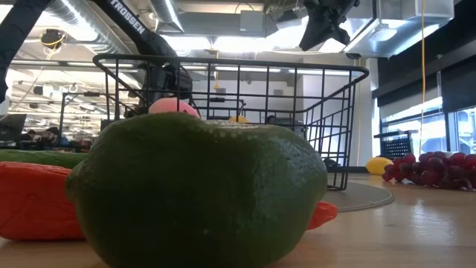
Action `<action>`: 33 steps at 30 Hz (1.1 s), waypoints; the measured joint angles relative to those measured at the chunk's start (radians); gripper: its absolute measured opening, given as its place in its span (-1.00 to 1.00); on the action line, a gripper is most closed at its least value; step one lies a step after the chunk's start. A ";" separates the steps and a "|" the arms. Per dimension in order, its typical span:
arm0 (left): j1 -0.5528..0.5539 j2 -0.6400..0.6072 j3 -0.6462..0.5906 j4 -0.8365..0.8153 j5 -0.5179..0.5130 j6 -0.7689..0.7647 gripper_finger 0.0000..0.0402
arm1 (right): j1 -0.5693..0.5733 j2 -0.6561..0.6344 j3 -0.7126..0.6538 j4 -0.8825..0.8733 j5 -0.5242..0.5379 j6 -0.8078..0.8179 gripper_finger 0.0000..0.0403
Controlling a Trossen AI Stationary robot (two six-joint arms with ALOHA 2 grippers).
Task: Build produce basket
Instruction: Put the green grapes into the black wire basket
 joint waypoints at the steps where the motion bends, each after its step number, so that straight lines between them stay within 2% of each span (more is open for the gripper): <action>1: 0.000 0.000 -0.004 0.001 0.000 0.009 -0.66 | 0.000 0.000 0.000 0.000 0.000 0.000 -0.74; 6: 0.000 0.000 -0.032 -0.003 0.000 0.014 -0.69 | 0.000 0.000 0.000 0.000 0.000 0.000 -0.74; 14: -0.005 0.000 -0.037 0.000 0.001 0.013 -0.97 | 0.000 0.000 0.000 0.019 0.000 0.000 -0.74; 23: -0.005 -0.003 -0.037 -0.001 0.001 0.014 -1.00 | 0.000 0.000 0.000 0.029 0.000 -0.004 -0.74; 33: -0.024 -0.097 -0.037 -0.007 0.001 0.013 -1.00 | 0.000 0.000 0.000 0.028 0.000 -0.004 -0.74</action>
